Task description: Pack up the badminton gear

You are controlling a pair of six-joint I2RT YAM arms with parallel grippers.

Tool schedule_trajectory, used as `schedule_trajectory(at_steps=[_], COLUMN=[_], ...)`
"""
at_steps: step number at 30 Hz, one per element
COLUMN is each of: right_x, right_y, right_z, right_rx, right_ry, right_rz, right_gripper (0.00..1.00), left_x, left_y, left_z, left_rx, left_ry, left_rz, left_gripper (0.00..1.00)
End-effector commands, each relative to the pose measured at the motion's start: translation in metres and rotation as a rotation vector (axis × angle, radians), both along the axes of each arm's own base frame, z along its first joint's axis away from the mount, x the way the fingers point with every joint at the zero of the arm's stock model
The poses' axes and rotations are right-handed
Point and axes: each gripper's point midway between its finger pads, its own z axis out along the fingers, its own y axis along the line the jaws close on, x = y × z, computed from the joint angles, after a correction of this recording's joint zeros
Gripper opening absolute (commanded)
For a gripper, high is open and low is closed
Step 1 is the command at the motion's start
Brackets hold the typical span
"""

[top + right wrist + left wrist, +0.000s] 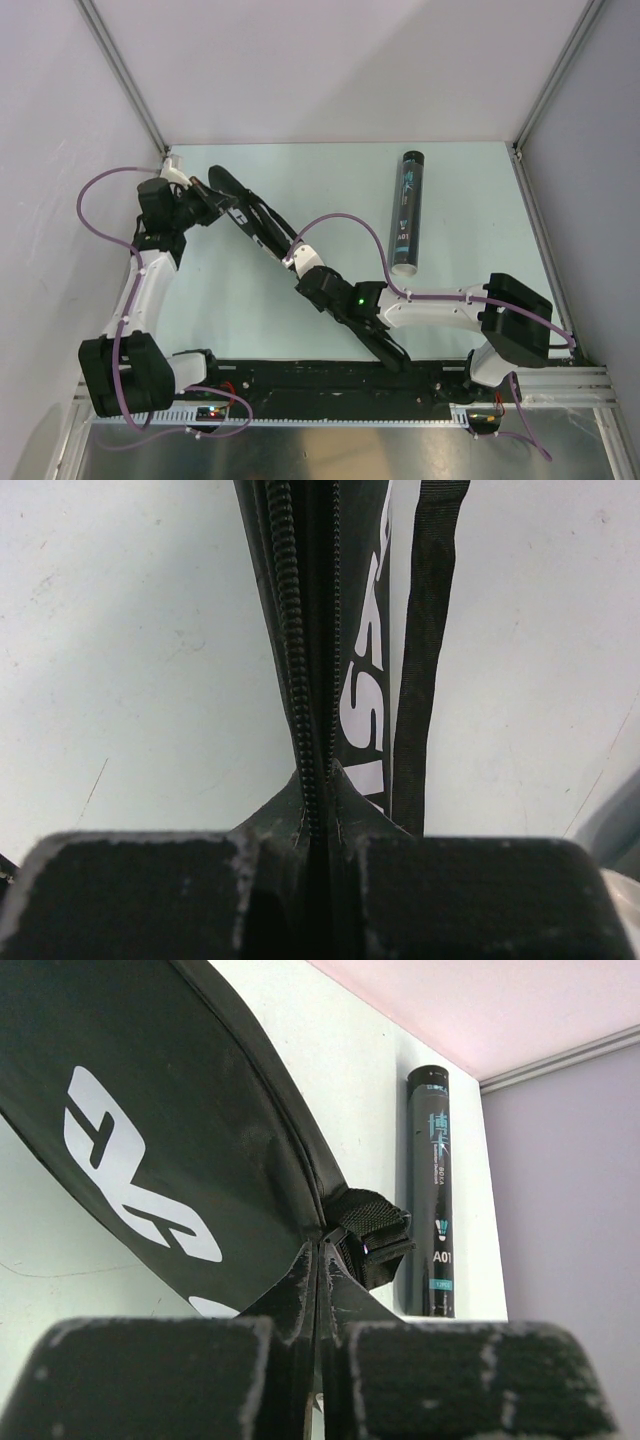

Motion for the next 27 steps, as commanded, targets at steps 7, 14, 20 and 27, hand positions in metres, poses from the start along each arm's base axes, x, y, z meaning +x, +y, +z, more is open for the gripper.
schedule_trajectory(at_steps=[7,14,20,27], right_x=[0.002,0.001,0.002,0.002], right_y=[0.008,0.012,0.013,0.012], right_z=[0.021,0.023,0.024,0.024], right_rx=[0.081,0.092,0.093,0.094], right_ry=[-0.028,-0.032,-0.039,-0.038], right_rz=[-0.021,-0.011,-0.005,-0.005], right_gripper=[0.00,0.00,0.00,0.00], left_x=[0.000,0.005,0.004,0.004], left_y=[0.006,0.004,-0.004,-0.007], left_z=[0.016,0.016,0.012,0.003], left_rx=[0.029,0.023,-0.019,-0.032], left_ry=[-0.069,-0.082,-0.078,-0.055], left_rz=[0.023,-0.001,-0.037,-0.061], left_gripper=[0.42,0.48,0.42,0.35])
